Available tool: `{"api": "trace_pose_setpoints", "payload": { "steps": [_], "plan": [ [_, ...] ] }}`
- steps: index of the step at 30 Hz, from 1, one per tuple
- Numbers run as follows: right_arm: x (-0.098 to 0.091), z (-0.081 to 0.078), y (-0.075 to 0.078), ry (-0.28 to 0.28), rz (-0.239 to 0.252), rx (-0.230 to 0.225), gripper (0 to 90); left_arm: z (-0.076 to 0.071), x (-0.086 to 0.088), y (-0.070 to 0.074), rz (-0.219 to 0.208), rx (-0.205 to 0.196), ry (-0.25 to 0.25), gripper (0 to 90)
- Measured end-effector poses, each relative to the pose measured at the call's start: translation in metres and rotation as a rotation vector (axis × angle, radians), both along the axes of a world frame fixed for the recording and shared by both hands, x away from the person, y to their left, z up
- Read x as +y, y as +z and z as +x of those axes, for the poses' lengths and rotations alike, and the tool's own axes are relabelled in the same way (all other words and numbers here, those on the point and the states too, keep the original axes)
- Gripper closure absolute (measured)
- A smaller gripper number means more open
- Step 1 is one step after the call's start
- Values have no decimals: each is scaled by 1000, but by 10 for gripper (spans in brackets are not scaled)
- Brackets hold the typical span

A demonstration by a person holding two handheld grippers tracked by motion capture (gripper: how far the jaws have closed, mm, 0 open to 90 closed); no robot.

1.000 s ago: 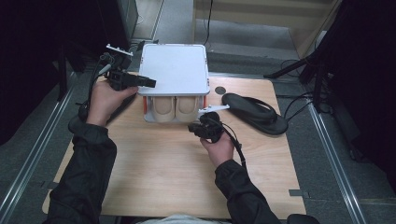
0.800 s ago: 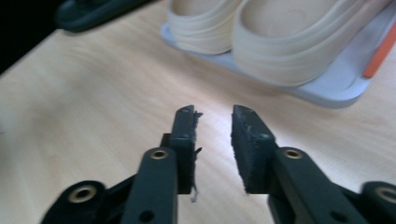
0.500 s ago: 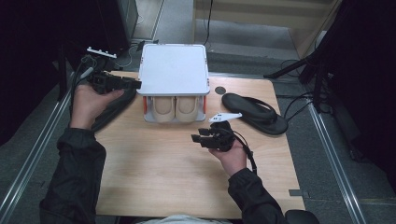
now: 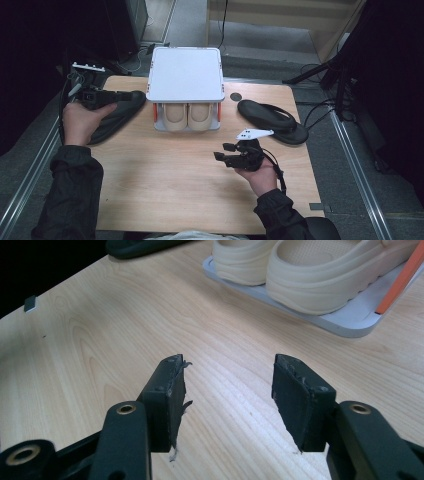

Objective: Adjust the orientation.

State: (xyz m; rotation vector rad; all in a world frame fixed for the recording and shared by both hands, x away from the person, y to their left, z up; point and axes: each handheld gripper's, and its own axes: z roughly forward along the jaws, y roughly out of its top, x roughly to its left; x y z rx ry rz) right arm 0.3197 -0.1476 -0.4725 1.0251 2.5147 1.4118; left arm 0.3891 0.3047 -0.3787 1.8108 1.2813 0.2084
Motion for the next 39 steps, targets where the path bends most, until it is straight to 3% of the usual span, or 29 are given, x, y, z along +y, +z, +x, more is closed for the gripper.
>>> {"api": "trace_pose_setpoints", "payload": {
  "steps": [2, 5, 8, 13, 22, 29, 34, 39],
  "plan": [
    [-1, -1, 1, 1, -4, -9, 475, 1, 4, -6, 1, -23, 19, 879],
    [-2, 0, 2, -2, 5, -15, 475, 4, 8, -14, 6, -15, 27, 900],
    [-2, 1, 2, -7, 8, -14, 475, 10, 11, -26, 12, 13, 37, 900],
    [-9, -1, 2, -28, 0, -16, 479, 23, 12, -45, 58, 35, 59, 900],
    [-15, -7, -2, -48, -4, -1, 478, 48, 14, -80, 66, 114, 97, 900],
    [-20, -14, -4, -66, -11, 1, 479, 65, 20, -98, 45, 139, 130, 900],
    [-24, -18, -5, -85, -14, 1, 480, 76, 24, -107, 93, 151, 174, 900],
    [-28, -21, -8, -99, -21, 8, 481, 85, 24, -114, 77, 165, 198, 900]
  ]
}}
